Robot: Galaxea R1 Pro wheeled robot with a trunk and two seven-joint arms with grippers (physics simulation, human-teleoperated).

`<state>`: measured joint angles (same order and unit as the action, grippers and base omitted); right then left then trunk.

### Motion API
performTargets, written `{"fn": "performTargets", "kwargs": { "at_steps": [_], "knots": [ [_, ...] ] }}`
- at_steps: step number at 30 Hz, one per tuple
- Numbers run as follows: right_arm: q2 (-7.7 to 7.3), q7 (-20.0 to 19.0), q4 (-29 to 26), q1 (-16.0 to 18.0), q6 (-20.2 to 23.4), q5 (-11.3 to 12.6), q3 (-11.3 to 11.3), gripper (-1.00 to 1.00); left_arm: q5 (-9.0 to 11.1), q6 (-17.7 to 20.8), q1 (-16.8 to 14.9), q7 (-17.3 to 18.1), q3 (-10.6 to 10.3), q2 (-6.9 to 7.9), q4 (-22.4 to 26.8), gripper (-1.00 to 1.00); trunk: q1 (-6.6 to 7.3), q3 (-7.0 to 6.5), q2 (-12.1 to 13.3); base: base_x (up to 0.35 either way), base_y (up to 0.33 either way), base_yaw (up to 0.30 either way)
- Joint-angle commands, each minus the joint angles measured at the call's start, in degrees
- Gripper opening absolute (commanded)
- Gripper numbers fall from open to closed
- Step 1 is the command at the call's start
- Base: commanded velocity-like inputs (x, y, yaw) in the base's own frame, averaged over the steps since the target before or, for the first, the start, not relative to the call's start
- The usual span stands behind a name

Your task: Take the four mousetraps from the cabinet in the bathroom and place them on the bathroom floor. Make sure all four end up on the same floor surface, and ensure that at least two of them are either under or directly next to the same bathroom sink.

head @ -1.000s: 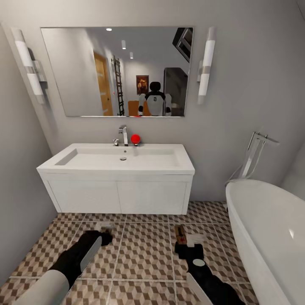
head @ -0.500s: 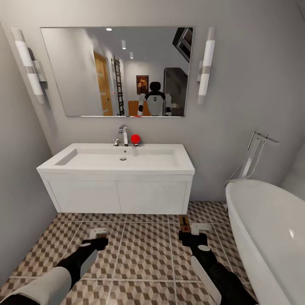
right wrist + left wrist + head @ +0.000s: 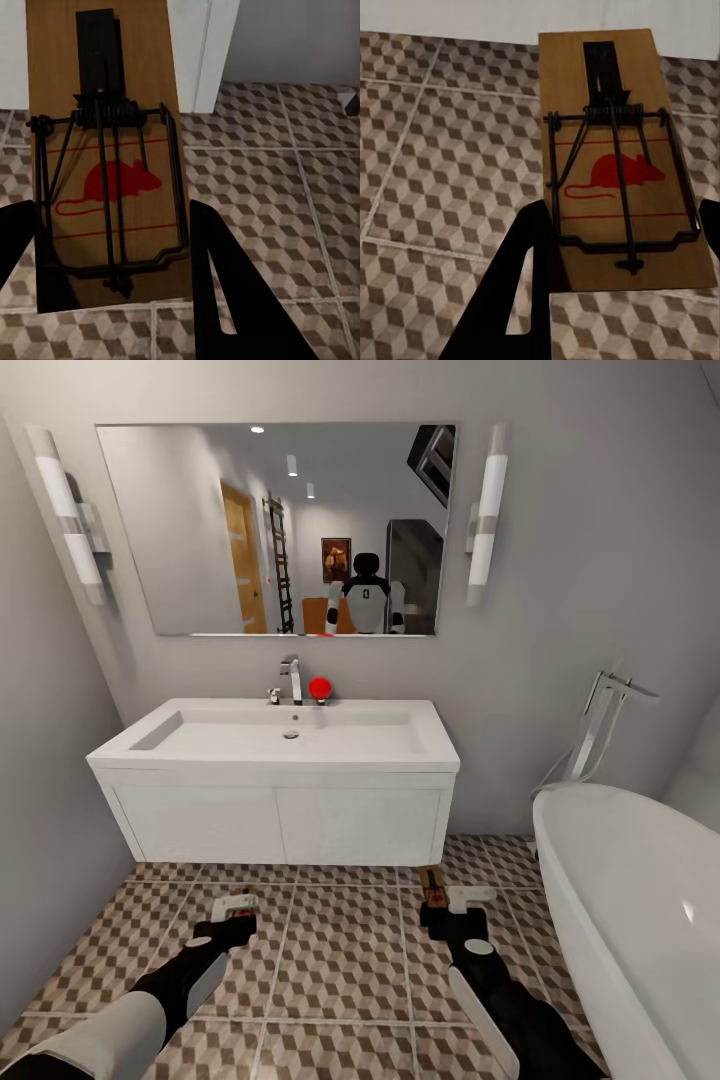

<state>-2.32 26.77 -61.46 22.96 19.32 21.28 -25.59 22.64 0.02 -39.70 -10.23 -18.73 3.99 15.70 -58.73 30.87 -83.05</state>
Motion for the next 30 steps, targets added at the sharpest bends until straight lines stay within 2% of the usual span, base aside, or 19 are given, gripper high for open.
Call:
{"fn": "performTargets", "kwargs": {
  "at_steps": [1,11,18,19,22,30],
  "knots": [
    [0.0,0.48,-0.05,0.06,0.06,0.62,-0.24,-1.0,0.39,-0.51,-0.03,-0.41,-0.51,0.05,0.05,-1.0,0.0,0.06,-0.03,0.0,0.0,0.0],
    [0.23,0.44,2.28,0.06,-1.05,0.6,-0.56,-1.0,0.41,-1.55,-0.03,-0.4,-0.62,-0.14,-1.99,-1.0,0.0,0.06,-0.03,0.0,0.0,0.0],
    [0.21,0.45,2.82,0.06,-1.55,0.61,-0.59,-1.0,0.39,-1.63,-0.03,-0.39,-2.53,-0.63,-2.85,-1.0,0.0,0.06,-0.03,0.0,0.0,0.0],
    [0.21,0.46,2.83,0.06,-1.56,0.61,-0.6,-1.0,0.39,-1.63,-0.03,-0.43,-3.47,-1.21,-2.86,-1.0,0.0,0.06,-0.03,0.0,0.0,0.0],
    [0.15,0.47,2.84,0.06,-1.56,0.62,-0.6,-1.0,0.39,-1.62,-0.03,-0.5,-5.27,-1.71,-2.91,-1.0,0.0,0.06,-0.03,0.0,0.0,0.0],
    [0.13,0.47,2.84,0.06,-1.57,0.6,-0.6,-1.0,0.39,-1.67,0.02,-0.49,-6.01,-1.87,-3.56,-1.0,0.0,0.06,-0.03,0.0,0.0,0.0]
  ]
}}
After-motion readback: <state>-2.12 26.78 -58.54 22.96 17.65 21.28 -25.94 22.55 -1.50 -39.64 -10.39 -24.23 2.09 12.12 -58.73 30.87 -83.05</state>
